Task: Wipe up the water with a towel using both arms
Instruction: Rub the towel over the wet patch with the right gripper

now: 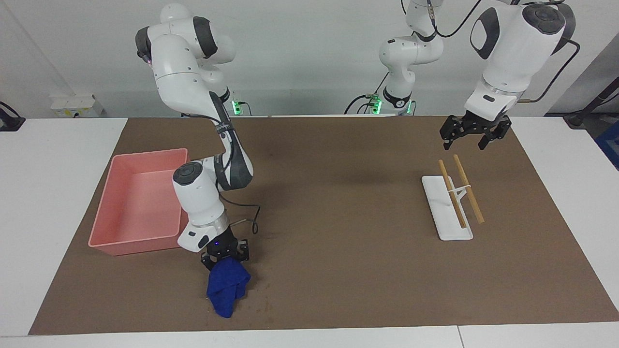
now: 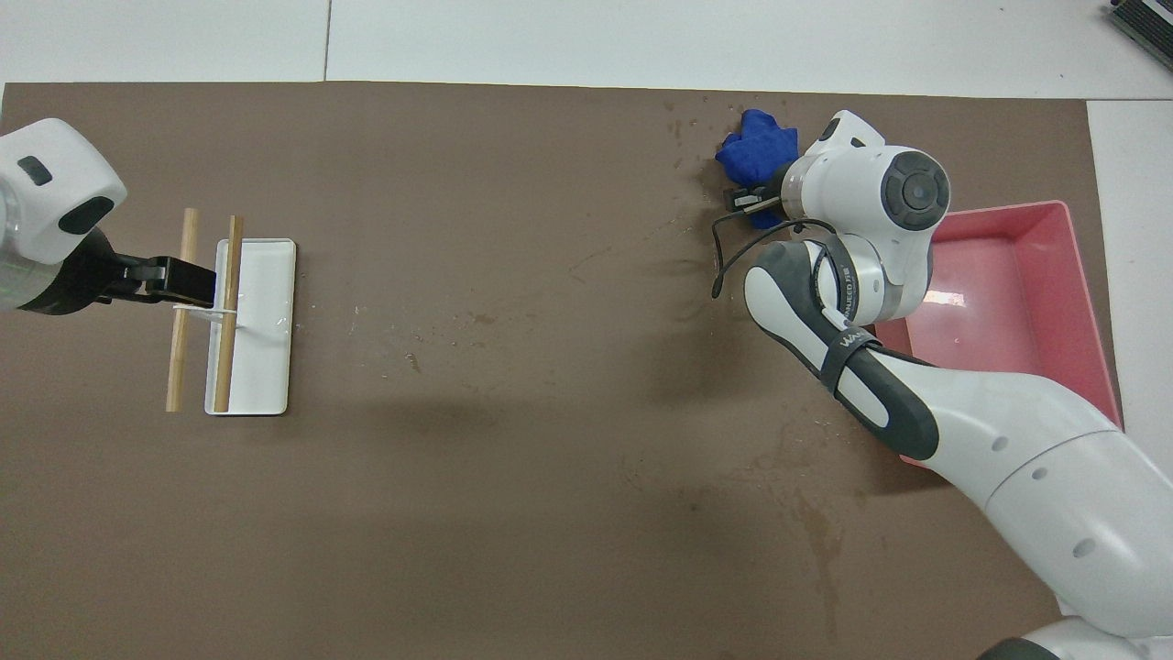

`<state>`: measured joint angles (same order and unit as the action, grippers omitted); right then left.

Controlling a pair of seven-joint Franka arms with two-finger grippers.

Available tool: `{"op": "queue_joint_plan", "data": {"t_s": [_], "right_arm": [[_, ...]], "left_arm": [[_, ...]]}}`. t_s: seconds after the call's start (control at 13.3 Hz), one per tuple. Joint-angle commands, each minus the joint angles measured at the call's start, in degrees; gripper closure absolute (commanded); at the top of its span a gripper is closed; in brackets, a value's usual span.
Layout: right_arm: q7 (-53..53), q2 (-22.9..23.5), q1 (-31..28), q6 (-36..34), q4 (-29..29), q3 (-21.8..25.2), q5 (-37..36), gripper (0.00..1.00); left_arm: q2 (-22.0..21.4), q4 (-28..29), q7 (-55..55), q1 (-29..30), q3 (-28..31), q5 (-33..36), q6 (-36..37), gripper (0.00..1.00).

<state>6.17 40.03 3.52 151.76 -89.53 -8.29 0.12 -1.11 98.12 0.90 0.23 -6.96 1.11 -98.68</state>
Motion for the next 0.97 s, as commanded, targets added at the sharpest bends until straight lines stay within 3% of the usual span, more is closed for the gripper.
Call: {"op": "queue_joint_plan", "data": {"t_s": [0.0,0.3,0.9], "right_arm": [[-1.07,3.29,-0.18,0.82,4.1,-0.59,-1.79,1.0],[-0.98,2.86,-0.7,0.13,3.05,-0.59,-1.7,1.0],[-0.2,-0.56,-0.89,-23.32,1.47,-0.59,-1.88,1.0]], "left_arm": [[0.41,-1.26,-0.29,-5.5,6.34,-0.23,1.2,0.0],[0.58,-1.35,-0.55,-1.72,2.92,-0.58,1.12,0.0],[0.32,-0.47,-0.37,-3.3,2.74,-0.58,0.77,0.0]]}}
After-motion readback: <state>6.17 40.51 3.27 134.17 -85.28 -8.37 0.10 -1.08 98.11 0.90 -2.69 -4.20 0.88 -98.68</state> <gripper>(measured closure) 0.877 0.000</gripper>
